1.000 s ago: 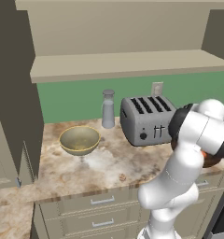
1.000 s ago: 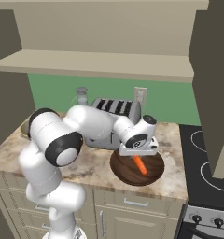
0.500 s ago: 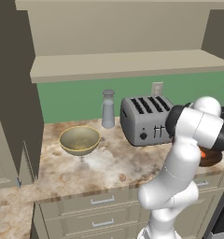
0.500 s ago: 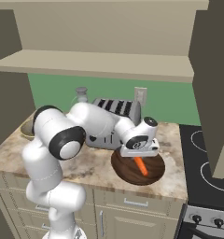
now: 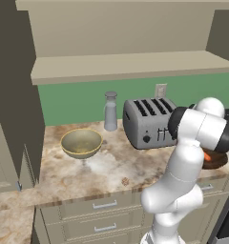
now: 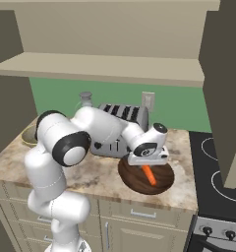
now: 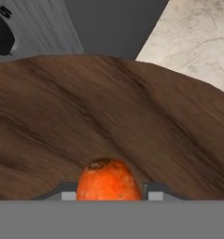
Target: Pick both bowls and place them on the counter. Then place the carrot in one bowl and place the sugar cube in the other bowl.
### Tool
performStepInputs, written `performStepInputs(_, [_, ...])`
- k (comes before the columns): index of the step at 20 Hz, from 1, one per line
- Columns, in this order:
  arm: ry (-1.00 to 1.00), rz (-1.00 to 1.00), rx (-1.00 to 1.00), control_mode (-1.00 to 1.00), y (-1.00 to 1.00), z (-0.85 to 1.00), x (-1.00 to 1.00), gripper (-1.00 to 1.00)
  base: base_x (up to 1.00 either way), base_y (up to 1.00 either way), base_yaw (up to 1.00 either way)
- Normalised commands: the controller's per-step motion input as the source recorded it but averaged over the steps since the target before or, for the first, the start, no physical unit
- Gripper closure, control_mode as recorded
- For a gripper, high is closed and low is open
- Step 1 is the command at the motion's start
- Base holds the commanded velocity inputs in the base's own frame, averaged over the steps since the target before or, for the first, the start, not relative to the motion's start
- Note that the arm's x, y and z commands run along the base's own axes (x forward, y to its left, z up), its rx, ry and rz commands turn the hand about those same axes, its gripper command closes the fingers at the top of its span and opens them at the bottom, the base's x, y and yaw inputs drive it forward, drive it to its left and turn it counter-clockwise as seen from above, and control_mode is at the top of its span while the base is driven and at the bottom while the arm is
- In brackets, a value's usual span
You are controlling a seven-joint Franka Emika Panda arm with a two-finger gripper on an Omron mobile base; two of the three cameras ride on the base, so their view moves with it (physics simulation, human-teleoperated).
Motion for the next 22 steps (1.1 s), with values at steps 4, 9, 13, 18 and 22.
performStepInputs(4, [0.00, 0.00, 0.00, -1.00, -0.05, 0.03, -0.09, -1.00, 0.00, 0.00, 0.00])
performStepInputs(9, [0.00, -0.01, 0.00, -1.00, -0.02, 0.16, -0.14, -1.00, 0.00, 0.00, 0.00])
performStepInputs(13, [0.00, -0.02, 0.00, -1.00, 0.00, 0.30, -0.16, -1.00, 0.00, 0.00, 0.00])
performStepInputs(18, [-0.01, -0.02, 0.00, -1.00, 0.05, 0.44, -0.19, -1.00, 0.00, 0.00, 0.00])
performStepInputs(22, [-0.01, -0.04, 0.00, -1.00, 0.26, 0.41, -0.34, -1.00, 0.00, 0.00, 0.00])
